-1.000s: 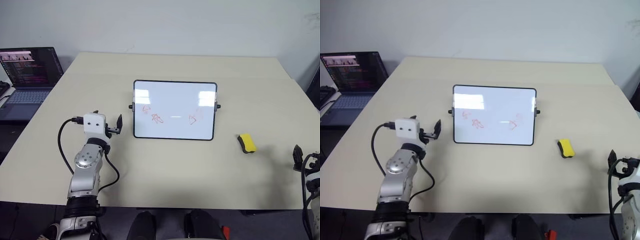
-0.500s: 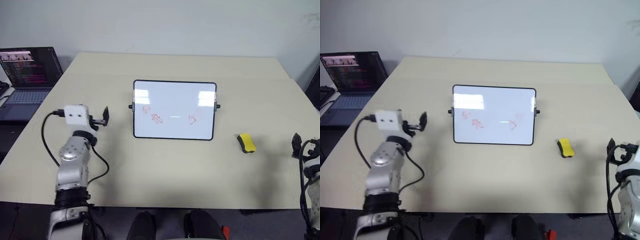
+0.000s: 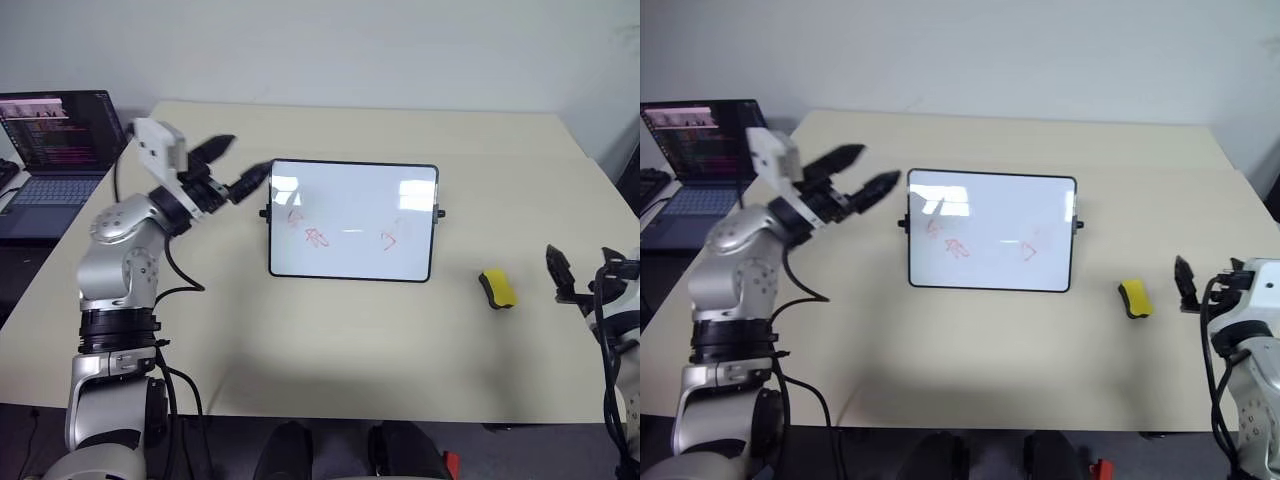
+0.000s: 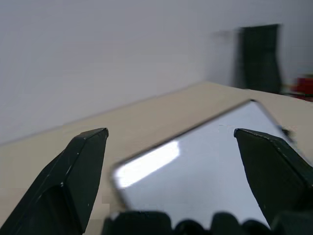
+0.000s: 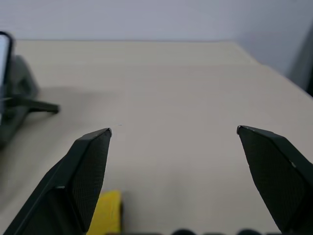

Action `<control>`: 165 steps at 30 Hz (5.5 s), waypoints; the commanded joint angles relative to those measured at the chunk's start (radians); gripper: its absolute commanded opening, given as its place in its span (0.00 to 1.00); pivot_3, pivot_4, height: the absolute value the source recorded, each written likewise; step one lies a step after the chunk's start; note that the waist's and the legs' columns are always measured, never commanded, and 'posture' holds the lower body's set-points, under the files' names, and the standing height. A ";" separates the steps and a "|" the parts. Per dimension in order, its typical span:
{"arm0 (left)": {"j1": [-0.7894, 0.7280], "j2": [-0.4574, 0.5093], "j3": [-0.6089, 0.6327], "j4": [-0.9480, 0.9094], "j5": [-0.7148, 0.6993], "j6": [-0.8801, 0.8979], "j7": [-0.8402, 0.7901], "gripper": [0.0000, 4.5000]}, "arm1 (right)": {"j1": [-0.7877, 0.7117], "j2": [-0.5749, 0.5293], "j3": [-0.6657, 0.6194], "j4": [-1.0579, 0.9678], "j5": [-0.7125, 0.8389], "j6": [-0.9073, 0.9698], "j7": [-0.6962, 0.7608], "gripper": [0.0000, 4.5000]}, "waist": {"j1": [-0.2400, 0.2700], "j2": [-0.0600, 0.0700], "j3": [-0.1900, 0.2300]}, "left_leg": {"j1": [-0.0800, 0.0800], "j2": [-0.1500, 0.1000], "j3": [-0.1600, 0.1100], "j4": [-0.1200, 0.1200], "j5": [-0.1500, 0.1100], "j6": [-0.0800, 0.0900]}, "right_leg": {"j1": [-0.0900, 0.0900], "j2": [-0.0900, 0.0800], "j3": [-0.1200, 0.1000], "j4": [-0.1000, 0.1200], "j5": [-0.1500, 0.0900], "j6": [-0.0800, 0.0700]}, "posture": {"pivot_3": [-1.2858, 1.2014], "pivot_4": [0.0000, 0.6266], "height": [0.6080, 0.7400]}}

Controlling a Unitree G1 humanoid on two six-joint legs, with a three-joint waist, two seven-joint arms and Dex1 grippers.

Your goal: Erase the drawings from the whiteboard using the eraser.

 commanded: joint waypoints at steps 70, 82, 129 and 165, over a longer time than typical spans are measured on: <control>-0.029 -0.027 -0.299 -0.110 0.204 -0.066 -0.308 1.00 | -0.294 -0.062 0.233 0.256 -0.154 0.275 0.047 0.26 | -0.001 0.000 0.001 | -0.002 0.000 -0.001 0.001 -0.001 0.002 | -0.001 0.006 0.001 0.000 0.000 -0.001 | 0.52 0.24 1.00; 0.212 0.113 -0.111 -0.338 0.113 0.164 -0.159 1.00 | -0.320 -0.170 0.228 -0.243 0.068 0.391 0.156 0.26 | -0.010 0.001 0.002 | -0.001 0.002 -0.003 0.001 -0.001 0.002 | 0.000 0.002 -0.001 0.000 0.000 0.000 | 0.52 0.24 1.00; 0.288 0.156 -0.015 -0.173 0.193 0.231 0.100 1.00 | -1.277 0.431 1.043 1.248 -0.684 -0.331 0.399 0.26 | -0.023 -0.001 0.002 | -0.016 0.001 -0.002 0.003 0.000 0.001 | -0.018 -0.002 -0.001 0.005 0.001 -0.003 | 0.52 0.24 1.00; 0.281 0.146 -0.046 -0.170 0.201 0.206 0.070 1.00 | -1.252 0.475 1.015 1.320 -0.816 -0.404 0.463 0.26 | -0.023 -0.001 0.002 | -0.015 0.002 -0.004 0.016 0.000 0.001 | -0.017 -0.001 -0.002 0.018 0.003 -0.006 | 0.52 0.24 1.00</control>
